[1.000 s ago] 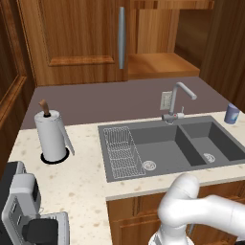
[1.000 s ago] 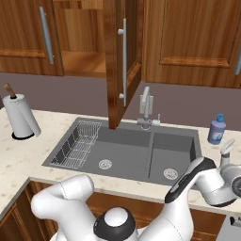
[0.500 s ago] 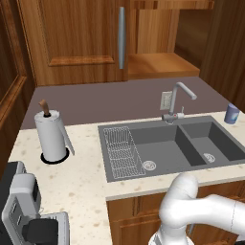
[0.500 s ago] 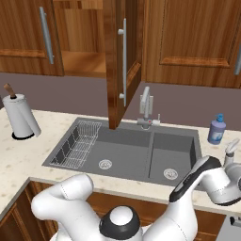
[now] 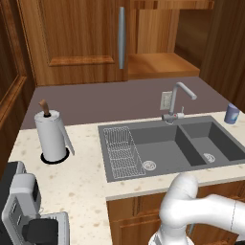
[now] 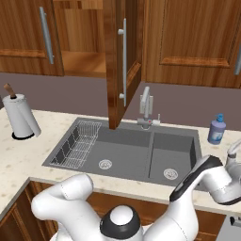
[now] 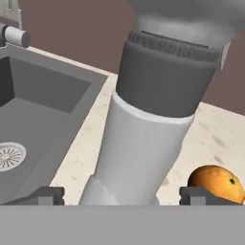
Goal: Open the cabinet. Pick the spray and place it next to the sink. Then close the cabinet.
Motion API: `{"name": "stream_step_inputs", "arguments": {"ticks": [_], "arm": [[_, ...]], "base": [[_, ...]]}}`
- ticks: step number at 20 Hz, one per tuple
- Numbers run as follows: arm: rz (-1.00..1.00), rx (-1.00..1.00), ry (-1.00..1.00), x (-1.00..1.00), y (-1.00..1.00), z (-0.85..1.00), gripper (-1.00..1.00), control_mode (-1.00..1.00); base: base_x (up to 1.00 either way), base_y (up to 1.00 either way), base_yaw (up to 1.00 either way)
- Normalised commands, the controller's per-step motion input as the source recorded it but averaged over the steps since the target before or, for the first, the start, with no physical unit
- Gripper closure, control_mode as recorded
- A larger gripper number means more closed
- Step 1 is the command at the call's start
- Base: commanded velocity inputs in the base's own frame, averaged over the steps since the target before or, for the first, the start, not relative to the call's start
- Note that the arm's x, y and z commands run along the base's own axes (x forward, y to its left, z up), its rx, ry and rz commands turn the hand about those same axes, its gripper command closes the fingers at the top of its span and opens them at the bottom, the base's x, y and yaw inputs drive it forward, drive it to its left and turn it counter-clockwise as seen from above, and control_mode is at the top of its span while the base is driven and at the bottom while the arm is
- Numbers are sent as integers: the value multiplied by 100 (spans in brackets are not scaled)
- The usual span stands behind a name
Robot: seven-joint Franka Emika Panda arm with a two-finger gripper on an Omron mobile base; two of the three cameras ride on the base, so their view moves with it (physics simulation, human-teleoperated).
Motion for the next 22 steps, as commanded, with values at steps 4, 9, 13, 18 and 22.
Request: {"name": "stream_step_inputs", "arguments": {"ticks": [4,9,13,18,22], "arm": [[0,0,11,-15,0,18,-100,-100],[0,-3,15,-9,2,47,-100,-100],[0,-4,15,-1,0,46,-100,-100],[0,-3,11,-2,0,36,-100,-100],[0,-1,6,-33,-5,30,-100,-100]], "base": [[0,0,0],[0,0,0],[0,0,0],[0,0,0],[0,0,0]]}}
